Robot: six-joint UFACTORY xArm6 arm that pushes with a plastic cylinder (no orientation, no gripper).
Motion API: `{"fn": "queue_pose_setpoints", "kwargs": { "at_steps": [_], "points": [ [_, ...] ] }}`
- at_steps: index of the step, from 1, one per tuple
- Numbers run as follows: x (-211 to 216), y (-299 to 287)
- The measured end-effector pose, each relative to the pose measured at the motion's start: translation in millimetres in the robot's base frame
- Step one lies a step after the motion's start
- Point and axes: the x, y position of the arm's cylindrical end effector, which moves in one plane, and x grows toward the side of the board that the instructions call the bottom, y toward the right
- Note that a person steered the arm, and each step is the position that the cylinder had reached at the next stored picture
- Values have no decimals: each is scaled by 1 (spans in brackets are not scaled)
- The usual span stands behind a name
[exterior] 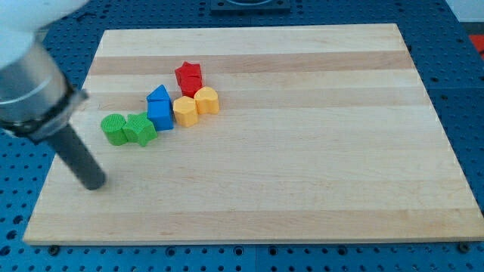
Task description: Nudge the red star to the right
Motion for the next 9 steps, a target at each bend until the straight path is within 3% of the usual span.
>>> {"fn": "queue_pose_setpoints", "kwargs": {
  "at_steps": [2,4,7,9],
  "points": [
    [-13,151],
    [-82,271],
    [-228,297],
    [-310,203]
  ]
}}
